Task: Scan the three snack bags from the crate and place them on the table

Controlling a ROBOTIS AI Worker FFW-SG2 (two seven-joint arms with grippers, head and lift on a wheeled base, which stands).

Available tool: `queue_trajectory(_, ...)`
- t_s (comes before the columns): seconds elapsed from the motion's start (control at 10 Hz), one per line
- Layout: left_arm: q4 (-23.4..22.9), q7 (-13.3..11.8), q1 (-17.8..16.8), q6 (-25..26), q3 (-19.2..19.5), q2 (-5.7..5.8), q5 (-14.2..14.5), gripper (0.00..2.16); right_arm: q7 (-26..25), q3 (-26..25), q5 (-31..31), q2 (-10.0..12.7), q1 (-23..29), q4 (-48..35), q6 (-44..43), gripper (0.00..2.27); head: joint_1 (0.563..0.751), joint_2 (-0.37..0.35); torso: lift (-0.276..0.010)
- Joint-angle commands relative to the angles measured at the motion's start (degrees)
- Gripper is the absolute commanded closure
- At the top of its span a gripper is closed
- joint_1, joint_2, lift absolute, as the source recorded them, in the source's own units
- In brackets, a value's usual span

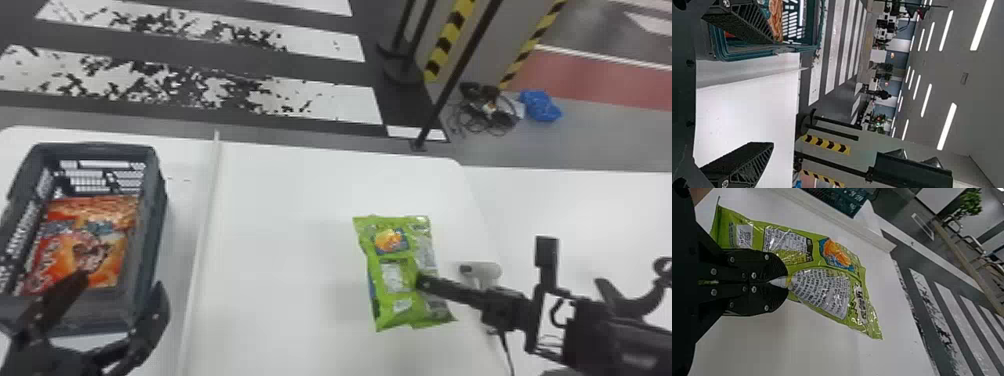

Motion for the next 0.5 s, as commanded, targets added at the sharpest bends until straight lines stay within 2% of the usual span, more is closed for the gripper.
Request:
queue_trajectory(0.0, 0.2, 0.0, 0.2, 0.0, 0.0, 0.00, 0.0, 0.07, -0.9, -6.4, -8.9, 0.2, -1.3, 0.0, 2.9, 2.05, 0.695, -0.276, -0.037)
queue_trajectory(0.2, 1.2, -0.4, 0.1, -0.2, 0.0, -0.09, 0.1, 0.07, -6.2, -13.5, -15.7, 0.7, -5.9, 4.6, 4.9, 2.05, 0.695, -0.315, -0.037)
queue_trajectory(0.3, 1.7, -0.5, -0.1, -0.2, 0.0, 0.00, 0.2, 0.07, -8.7, -16.4, -16.7, 0.7, -8.8, 8.5, 5.2, 2.05, 0.695, -0.350, -0.037)
queue_trajectory(0.4, 1.7, -0.7, -0.3, -0.2, 0.0, 0.09, 0.4, 0.07, -11.8, -19.0, -17.2, 0.8, -12.0, 13.9, 2.8, 2.05, 0.695, -0.350, -0.037)
